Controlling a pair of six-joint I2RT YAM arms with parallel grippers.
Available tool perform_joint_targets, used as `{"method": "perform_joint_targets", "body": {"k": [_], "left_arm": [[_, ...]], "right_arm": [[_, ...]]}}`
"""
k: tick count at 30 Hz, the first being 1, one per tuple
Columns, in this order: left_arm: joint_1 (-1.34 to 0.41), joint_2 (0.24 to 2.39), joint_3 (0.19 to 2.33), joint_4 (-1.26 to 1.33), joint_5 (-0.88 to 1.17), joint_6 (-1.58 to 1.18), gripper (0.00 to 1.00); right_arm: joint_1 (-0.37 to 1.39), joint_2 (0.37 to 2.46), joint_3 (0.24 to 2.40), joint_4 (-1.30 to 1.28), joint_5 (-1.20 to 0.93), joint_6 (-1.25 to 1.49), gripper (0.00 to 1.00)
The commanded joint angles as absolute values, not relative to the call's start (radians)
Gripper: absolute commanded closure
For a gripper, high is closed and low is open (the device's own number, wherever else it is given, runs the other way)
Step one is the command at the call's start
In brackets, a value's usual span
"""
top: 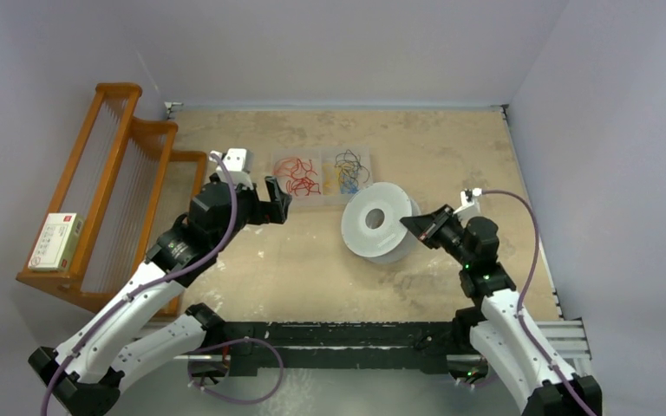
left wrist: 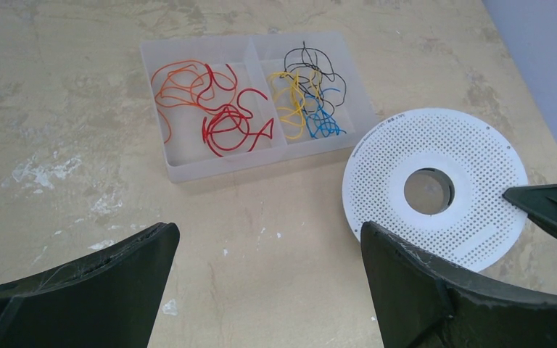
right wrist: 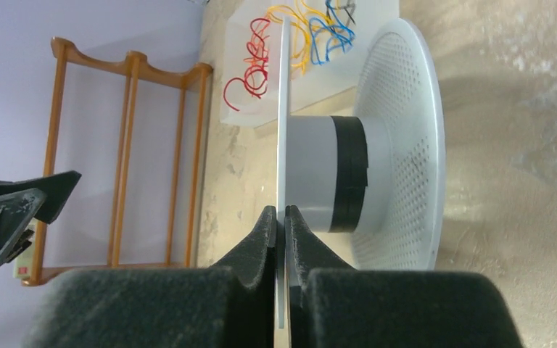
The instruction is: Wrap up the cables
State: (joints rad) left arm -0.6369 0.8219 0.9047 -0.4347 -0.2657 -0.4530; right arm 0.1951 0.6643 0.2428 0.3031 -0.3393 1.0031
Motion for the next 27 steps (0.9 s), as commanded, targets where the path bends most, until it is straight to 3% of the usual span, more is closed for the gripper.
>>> {"method": "perform_joint_targets", "body": {"k": [1, 11, 21, 27], "left_arm": [[-0.634, 0.802, 0.907, -0.406, -0.271, -0.454, 0.02], [-0.633, 0.794, 0.92, -0.425, -0.321, -0.449, 0.02], [-0.633, 0.796, 0.922, -0.436, -0.367, -0.454, 0.03], [-0.634, 0.761, 0.923, -0.46, -0.496, -0.474, 0.03]], "right_arm": [[0.189, 0.652, 0.473, 0.138, -0.332, 0.775, 1.0], [0.247, 0.769, 0.807, -0.223, -0.296, 0.52, 1.0], [0.678, 0.948, 1.016, -0.348, 0.133, 0.463, 1.0], [0.934, 1.1, 1.127, -0.307, 0.319, 0.433, 1.0]]}}
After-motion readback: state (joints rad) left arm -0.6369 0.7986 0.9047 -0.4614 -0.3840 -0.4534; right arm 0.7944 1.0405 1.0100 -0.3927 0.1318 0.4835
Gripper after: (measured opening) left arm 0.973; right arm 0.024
